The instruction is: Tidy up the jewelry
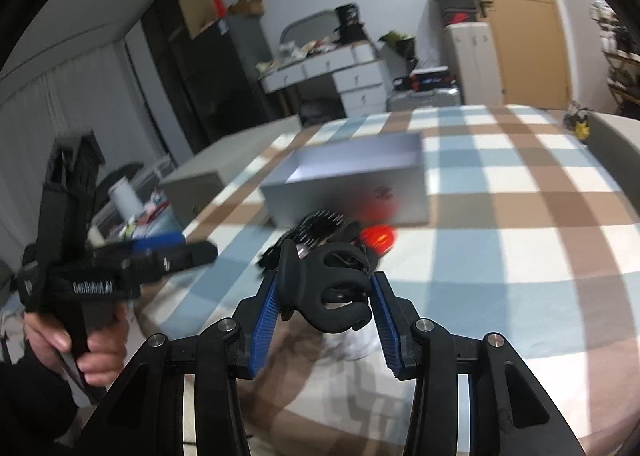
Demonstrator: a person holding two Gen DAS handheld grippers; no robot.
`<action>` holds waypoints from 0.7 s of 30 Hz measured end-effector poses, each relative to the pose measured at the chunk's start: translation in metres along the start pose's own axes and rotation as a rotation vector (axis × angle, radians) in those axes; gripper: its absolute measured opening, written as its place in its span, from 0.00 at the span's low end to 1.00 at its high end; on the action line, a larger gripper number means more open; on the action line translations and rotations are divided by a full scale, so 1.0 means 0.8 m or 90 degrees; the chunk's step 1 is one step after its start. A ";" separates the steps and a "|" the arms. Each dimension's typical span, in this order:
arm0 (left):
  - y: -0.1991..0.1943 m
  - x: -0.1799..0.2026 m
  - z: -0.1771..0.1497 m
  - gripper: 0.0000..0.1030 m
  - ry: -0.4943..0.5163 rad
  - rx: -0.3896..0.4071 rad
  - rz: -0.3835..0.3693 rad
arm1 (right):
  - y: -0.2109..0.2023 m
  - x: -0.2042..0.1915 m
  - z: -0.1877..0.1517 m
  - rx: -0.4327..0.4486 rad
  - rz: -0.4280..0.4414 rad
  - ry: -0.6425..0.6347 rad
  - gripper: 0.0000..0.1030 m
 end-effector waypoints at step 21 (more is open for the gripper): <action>0.103 0.054 0.019 0.56 0.120 -0.183 -0.080 | -0.005 0.086 0.025 0.044 -0.047 0.056 0.43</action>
Point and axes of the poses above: each gripper's, at about its wrist camera, not at the fingertips, and y roughly the way its jaws point, x to its right, z to its top, the point moved 8 cm from there along y, roughly the way its jaws point, and after that the axes turned 14 degrees about -z, right-handed, at the moved point
